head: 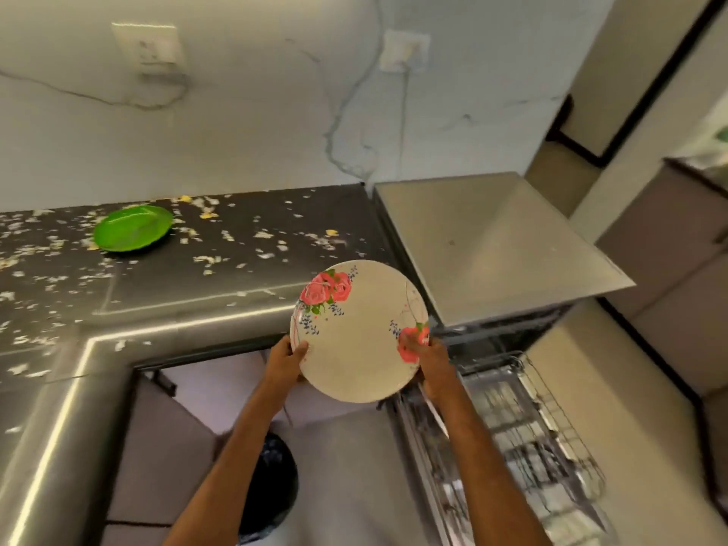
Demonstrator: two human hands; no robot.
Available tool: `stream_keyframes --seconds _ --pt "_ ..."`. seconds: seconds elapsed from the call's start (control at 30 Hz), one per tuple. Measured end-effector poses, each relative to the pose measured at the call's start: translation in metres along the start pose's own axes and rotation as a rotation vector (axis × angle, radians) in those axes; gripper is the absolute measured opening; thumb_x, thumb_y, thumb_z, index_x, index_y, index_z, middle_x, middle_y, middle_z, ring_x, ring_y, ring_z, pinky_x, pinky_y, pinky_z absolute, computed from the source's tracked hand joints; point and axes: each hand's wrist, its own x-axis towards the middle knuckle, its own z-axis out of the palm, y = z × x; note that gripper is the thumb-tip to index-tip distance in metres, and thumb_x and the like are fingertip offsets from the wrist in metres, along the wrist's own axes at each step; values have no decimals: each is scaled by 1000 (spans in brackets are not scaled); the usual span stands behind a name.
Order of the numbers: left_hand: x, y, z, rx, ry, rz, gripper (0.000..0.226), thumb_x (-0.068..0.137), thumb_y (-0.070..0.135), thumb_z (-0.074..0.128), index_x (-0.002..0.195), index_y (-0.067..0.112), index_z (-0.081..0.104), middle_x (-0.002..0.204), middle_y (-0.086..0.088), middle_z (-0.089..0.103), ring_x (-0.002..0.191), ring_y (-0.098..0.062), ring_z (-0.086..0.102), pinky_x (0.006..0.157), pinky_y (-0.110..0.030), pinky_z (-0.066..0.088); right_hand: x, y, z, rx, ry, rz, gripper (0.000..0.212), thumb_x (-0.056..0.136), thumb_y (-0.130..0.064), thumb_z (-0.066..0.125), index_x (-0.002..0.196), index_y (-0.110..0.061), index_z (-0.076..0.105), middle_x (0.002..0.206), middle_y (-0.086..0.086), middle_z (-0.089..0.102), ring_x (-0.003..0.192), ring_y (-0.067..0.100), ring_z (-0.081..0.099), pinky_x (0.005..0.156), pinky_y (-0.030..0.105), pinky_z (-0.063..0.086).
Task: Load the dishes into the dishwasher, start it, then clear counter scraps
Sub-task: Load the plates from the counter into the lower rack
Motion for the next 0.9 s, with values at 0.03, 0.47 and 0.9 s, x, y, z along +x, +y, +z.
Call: stream_keyframes --seconds 0.03,0.47,0.9 --pt "-2 -4 23 16 9 3 18 102 14 51 117 7 60 97 -6 70 84 -23 68 56 -26 57 -4 1 -28 -38 -8 10 11 87 -6 71 98 -8 72 88 5 76 82 22 69 70 28 57" --pt "-69 -95 306 720 -291 83 52 97 12 60 146 6 42 140 -10 52 130 -29 49 107 -37 37 -76 24 -374 -293 101 149 9 87 -9 72 92 -15 66 69 9 65 62 24 61 57 34 53" --pt "53 -38 506 1585 -309 983 85 100 24 51 157 13 -10 165 -4 -17 152 -25 -10 121 -46 1 -27 84 -489 -642 388 196 22 91 6 51 85 -12 62 64 -1 61 62 20 59 48 15 44"
